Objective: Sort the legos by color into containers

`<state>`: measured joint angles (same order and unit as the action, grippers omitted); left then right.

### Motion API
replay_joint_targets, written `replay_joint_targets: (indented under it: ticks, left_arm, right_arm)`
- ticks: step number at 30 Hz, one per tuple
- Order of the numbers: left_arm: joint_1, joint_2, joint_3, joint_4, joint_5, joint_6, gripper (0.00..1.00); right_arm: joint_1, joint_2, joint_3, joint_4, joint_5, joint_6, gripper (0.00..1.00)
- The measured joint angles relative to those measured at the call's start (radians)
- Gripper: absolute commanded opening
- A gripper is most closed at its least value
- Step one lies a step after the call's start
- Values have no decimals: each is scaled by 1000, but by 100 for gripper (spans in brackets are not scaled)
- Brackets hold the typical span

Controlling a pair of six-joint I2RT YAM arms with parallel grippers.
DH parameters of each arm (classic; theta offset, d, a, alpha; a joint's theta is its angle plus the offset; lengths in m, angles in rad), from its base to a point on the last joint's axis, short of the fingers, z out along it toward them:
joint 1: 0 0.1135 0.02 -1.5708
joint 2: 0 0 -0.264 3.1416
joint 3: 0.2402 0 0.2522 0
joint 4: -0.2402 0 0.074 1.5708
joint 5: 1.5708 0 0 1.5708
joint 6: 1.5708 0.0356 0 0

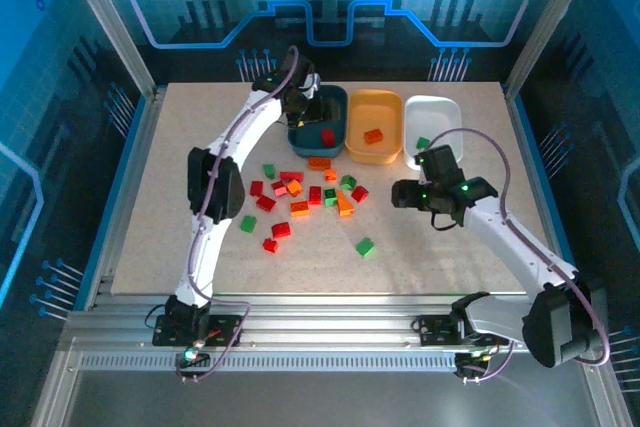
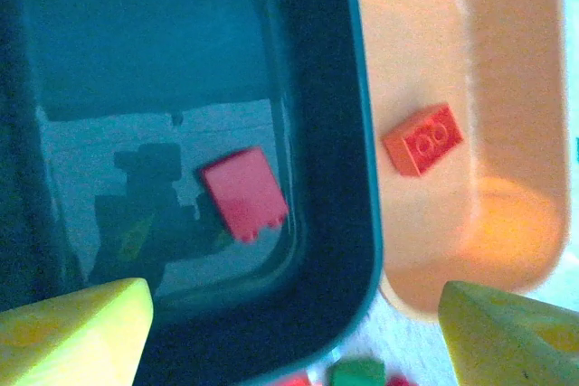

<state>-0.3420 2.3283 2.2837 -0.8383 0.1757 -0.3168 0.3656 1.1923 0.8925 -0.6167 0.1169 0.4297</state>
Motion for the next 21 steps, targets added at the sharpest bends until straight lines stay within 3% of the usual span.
replay_joint_targets:
  ticks: [3,10,16,21]
  left_arm:
    - [0,-247,-296,115,6,-30,99]
    - [13,-923,-1052,477,32,-230,99]
    - [20,-1146,-1460,552,50,-367,99]
    - [20,-1320,-1563,493,62,-416,99]
  right_arm:
    - [122,48,18,-16,-19,-49,81]
    - [317,322,69,-45,-67,-92,81]
    - [375,444,69,-44,-54,-102,77]
    - [376,512,89,-54,-24,-115,71]
